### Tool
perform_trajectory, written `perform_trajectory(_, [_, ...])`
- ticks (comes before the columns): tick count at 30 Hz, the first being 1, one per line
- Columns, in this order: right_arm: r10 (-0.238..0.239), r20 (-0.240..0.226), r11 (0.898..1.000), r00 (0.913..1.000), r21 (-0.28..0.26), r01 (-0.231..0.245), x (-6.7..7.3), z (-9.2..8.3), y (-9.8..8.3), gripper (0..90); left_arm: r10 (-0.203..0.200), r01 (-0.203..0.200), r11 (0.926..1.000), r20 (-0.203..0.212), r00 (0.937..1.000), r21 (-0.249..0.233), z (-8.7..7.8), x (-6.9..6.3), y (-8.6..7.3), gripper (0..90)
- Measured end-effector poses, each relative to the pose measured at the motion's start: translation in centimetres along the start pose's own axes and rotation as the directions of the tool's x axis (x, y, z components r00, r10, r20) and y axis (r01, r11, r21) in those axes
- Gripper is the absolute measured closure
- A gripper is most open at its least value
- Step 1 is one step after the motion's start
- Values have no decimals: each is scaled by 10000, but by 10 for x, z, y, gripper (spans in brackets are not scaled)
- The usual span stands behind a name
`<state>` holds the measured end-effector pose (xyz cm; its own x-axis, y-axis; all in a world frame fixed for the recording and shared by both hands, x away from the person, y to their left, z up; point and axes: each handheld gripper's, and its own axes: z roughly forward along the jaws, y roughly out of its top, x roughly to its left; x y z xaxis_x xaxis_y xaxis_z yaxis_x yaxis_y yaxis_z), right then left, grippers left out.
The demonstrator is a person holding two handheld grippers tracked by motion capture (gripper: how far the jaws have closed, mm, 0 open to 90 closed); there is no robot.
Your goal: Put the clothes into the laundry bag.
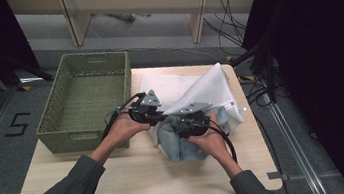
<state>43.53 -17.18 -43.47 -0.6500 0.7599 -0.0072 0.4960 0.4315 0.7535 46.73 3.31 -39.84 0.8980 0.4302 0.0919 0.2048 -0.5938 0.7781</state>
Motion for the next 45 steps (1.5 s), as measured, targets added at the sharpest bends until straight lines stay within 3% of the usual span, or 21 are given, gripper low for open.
perform_trajectory(1, [-468,-84,9983,9989,-351,465,-1,-7,2,439,-45,45,10000,21,10000,10,0,0,-1,850])
perform_trajectory(2, [-286,-642,9976,9975,-652,244,8,-27,2,419,-22,22,10000,17,10000,27,0,0,0,849])
perform_trajectory(5, [-377,-1008,9965,9942,-780,299,15,-39,-1,409,-230,230,9997,8,9997,-42,0,0,0,849])
perform_trajectory(8, [-568,-1587,9977,9857,-454,502,29,-46,-12,388,-213,213,9998,19,9998,-17,1,0,0,849])
perform_trajectory(12, [-705,-2106,9951,9750,526,833,50,-26,-33,371,-59,59,10000,15,10000,50,1,1,0,849])
perform_trajectory(14, [-953,-1762,9911,9797,755,1100,57,-11,-42,368,-9,8,9999,74,10000,132,1,2,0,849])
perform_trajectory(16, [-1043,-1065,9775,9888,1722,1217,64,5,-49,431,-139,139,9999,84,9999,74,2,0,0,850])
perform_trajectory(17, [-1303,-868,9693,9877,1982,1453,67,14,-54,582,-156,156,9998,74,9999,87,3,-1,-1,850])
perform_trajectory(18, [-1995,-901,9516,9758,2197,2148,64,21,-55,693,26,-28,9998,73,10000,173,3,-1,-1,850])
perform_trajectory(22, [-2026,-713,9591,9767,1867,2126,54,15,-47,793,27,-27,10000,73,10000,64,0,-1,1,852])
perform_trajectory(24, [-1223,-783,9857,9894,1070,1303,40,3,-35,794,-174,174,9998,92,9998,-28,-3,-1,1,853])
perform_trajectory(26, [-1125,-765,9912,9907,618,1173,28,-9,-25,810,-132,133,9999,120,9998,-62,-6,-2,3,854])
perform_trajectory(27, [-1128,-429,9928,9927,357,1143,22,-12,-18,819,19,-18,10000,195,9998,-58,-7,-2,4,855])
perform_trajectory(28, [-1223,-231,9917,9922,364,1231,18,-14,-12,823,-205,208,9997,226,9995,-136,-7,-4,5,856])
perform_trajectory(31, [-1211,236,9925,9924,167,1207,8,1,0,826,146,-145,9999,239,9996,-44,-7,-6,8,856])
perform_trajectory(32, [-1208,379,9924,9919,259,1199,5,11,2,825,12,-10,10000,239,9997,-64,-7,-8,8,857])
perform_trajectory(34, [-863,406,9957,9954,364,849,2,36,2,819,89,-89,10000,109,9999,33,-7,-7,8,856])
perform_trajectory(37, [-249,-64,9994,9997,254,251,10,48,0,697,-107,108,9999,88,9999,-88,-9,0,5,856])
perform_trajectory(41, [-242,-701,9992,9972,-343,219,17,23,9,528,-422,422,9984,-6,9991,-365,-15,6,3,856])
perform_trajectory(43, [-448,-986,9977,9941,-556,394,17,1,10,475,-257,257,9993,-18,9997,-287,-21,8,4,856])
perform_trajectory(45, [-438,-1008,9955,9939,-880,350,18,-24,7,451,-474,471,9981,-63,9989,-388,-26,8,5,856])
